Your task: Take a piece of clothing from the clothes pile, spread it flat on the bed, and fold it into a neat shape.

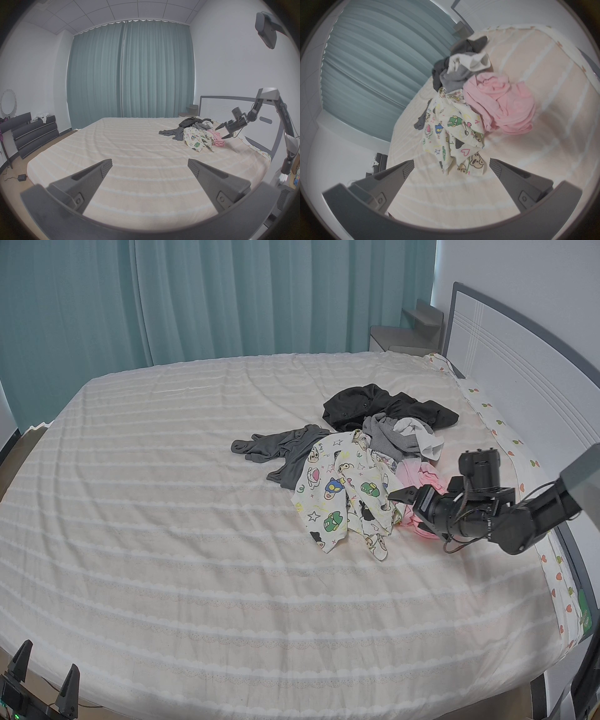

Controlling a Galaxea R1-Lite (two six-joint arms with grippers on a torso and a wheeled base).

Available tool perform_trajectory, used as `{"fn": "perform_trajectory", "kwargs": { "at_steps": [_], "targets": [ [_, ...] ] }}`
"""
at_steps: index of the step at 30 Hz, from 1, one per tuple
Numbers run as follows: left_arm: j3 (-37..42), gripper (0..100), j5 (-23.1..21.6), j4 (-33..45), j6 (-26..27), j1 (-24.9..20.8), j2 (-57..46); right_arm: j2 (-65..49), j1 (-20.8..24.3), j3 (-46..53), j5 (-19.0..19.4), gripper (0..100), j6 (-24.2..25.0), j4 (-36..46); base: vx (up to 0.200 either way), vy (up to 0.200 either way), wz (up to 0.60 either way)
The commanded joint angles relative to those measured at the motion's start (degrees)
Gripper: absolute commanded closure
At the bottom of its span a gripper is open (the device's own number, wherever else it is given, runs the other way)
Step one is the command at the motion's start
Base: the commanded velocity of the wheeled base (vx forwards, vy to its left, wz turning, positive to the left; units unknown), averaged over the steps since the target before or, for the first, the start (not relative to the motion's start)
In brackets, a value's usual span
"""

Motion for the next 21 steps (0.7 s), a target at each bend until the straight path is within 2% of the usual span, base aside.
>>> {"fn": "perform_trajectory", "kwargs": {
  "at_steps": [1, 11, 21],
  "targets": [
    [0.7, 0, -0.1, 0.0, 0.0, 0.0, -0.8, 13.0, 1.6, -7.9, -1.7, 0, 1.7, 1.2, 0.000, 0.000, 0.00],
    [0.7, 0, -0.1, 0.0, -0.1, 0.0, -0.8, 14.5, 1.7, -11.6, -3.5, 0, 1.7, 1.5, 0.000, 0.000, 0.00],
    [0.7, 0, -0.1, 0.0, -0.2, 0.0, -0.8, 18.0, 4.0, -16.3, -5.4, 0, 1.4, 2.6, 0.000, 0.000, 0.00]
  ]
}}
